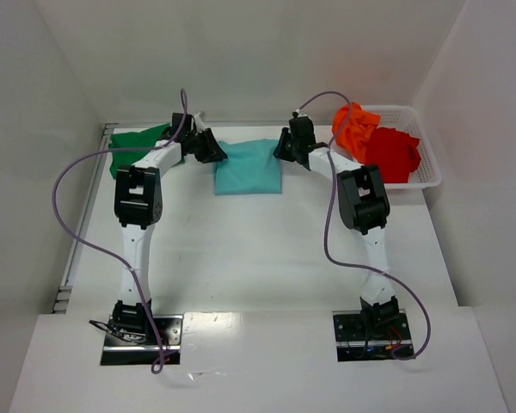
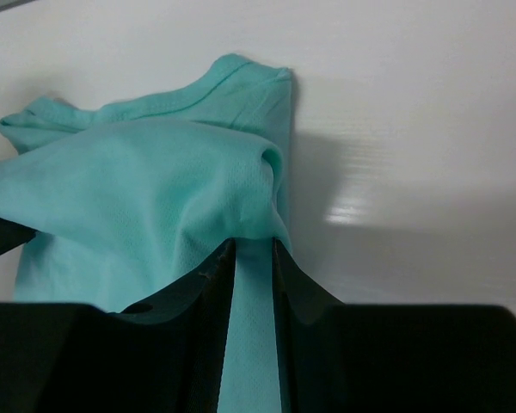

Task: Fold and stack the t-shirts
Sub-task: Fold the long partially folded tshirt into a neat square, then put the neatly folded tshirt into the corner of the board with the left arm

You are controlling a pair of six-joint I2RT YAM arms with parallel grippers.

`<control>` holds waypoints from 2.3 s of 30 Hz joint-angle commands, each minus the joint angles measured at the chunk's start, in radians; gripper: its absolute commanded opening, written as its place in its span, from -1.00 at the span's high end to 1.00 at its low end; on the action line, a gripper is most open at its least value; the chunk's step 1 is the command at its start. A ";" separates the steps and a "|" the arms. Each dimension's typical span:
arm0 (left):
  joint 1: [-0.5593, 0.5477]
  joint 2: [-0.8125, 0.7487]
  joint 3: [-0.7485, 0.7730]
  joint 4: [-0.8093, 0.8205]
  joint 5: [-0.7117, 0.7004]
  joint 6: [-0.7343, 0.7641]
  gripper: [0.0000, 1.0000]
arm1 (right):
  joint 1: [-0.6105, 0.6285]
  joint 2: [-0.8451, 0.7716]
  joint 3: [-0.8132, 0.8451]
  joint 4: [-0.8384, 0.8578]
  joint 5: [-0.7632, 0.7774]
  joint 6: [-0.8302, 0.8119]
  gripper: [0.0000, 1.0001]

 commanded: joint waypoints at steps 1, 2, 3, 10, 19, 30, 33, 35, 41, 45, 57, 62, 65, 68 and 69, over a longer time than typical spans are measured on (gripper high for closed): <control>-0.006 0.011 0.057 -0.014 -0.085 -0.015 0.28 | -0.006 0.026 0.087 0.000 0.020 -0.023 0.42; -0.006 -0.001 0.048 -0.014 -0.131 -0.026 0.32 | -0.006 0.040 0.104 0.000 0.011 -0.023 0.42; -0.006 -0.015 0.048 -0.014 -0.150 -0.026 0.34 | -0.006 0.040 0.115 0.000 0.011 -0.023 0.42; -0.006 -0.098 -0.112 0.070 -0.239 -0.057 0.58 | -0.006 0.126 0.233 -0.034 -0.059 -0.002 0.42; -0.006 -0.132 -0.149 0.059 -0.288 -0.057 0.83 | 0.005 0.193 0.325 -0.072 -0.110 -0.002 0.49; 0.012 -0.354 -0.346 0.107 -0.204 -0.049 -0.32 | 0.036 0.100 0.333 -0.109 -0.133 -0.038 0.49; 0.012 -0.388 -0.391 0.118 -0.150 -0.029 -0.56 | 0.036 0.023 0.261 -0.089 -0.109 -0.038 0.41; 0.012 -0.388 -0.422 0.118 -0.081 -0.029 -0.63 | 0.036 -0.015 0.206 -0.089 -0.090 -0.038 0.38; 0.002 -0.379 -0.459 0.118 -0.090 -0.021 -0.69 | 0.036 -0.195 -0.036 -0.037 0.014 -0.060 -0.08; 0.002 -0.357 -0.482 0.127 -0.127 -0.031 -0.79 | 0.036 -0.218 -0.087 -0.049 0.014 -0.081 -0.36; -0.008 -0.233 -0.445 0.193 -0.136 -0.071 -0.99 | 0.013 -0.403 -0.185 -0.124 0.066 -0.152 -0.59; -0.017 -0.189 -0.426 0.204 -0.136 -0.089 -0.94 | -0.059 -0.598 -0.255 -0.106 0.040 -0.152 -0.74; -0.035 -0.166 -0.405 0.204 -0.136 -0.098 -0.91 | -0.069 -0.656 -0.278 -0.106 0.052 -0.152 -0.80; -0.058 -0.153 -0.393 0.193 -0.155 -0.121 -0.91 | -0.069 -0.687 -0.302 -0.106 0.052 -0.164 -0.82; -0.058 -0.143 -0.393 0.193 -0.167 -0.121 -0.91 | -0.078 -0.687 -0.302 -0.117 0.052 -0.164 -0.84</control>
